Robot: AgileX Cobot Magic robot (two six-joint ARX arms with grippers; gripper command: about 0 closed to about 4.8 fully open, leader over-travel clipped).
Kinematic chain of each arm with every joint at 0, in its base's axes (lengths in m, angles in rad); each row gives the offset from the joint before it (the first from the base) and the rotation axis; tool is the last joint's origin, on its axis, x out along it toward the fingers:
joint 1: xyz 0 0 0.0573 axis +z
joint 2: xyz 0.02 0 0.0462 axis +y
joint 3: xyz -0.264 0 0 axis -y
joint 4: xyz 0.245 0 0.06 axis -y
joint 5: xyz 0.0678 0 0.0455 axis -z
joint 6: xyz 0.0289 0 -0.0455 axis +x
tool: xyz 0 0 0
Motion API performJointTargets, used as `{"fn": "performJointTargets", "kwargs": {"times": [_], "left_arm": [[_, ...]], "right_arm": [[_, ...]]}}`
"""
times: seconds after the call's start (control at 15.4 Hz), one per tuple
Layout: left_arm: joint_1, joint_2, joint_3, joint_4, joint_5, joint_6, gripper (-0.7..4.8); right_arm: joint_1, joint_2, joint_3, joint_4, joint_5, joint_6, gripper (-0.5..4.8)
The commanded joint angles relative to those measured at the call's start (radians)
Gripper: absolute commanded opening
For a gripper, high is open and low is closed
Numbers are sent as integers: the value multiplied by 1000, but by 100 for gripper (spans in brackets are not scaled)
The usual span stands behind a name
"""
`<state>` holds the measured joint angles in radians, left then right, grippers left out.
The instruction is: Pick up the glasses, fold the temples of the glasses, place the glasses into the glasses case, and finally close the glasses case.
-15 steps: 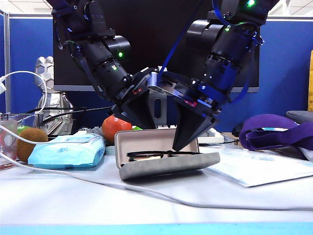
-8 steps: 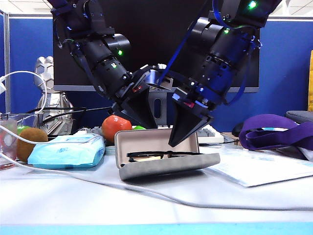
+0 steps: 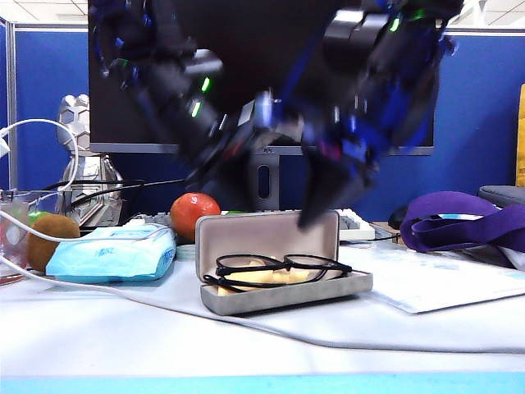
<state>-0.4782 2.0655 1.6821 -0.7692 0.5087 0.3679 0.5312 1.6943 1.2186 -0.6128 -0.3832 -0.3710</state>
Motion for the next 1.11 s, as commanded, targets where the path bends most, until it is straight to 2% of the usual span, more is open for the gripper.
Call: {"fn": "performJointTargets", "kwargs": {"times": [0.07, 0.33, 0.52, 0.72, 1.11], "left_arm": [[1, 3, -2, -3, -24, -1, -5], [10, 2, -1, -57, -26, 12, -5], [39, 2, -1, -107, -42, 21, -5], [46, 2, 0, -105, -33, 21, -5], [43, 2, 0, -89, 11, 21, -5]], "right_arm": [[-13, -19, 8, 16, -46, 92, -5], [-12, -18, -6, 85, -90, 130, -5], [-12, -18, -114, 196, -91, 189, -5], [-12, -17, -204, 368, -87, 245, -5], [-12, 18, -299, 551, -45, 278, -5]]}}
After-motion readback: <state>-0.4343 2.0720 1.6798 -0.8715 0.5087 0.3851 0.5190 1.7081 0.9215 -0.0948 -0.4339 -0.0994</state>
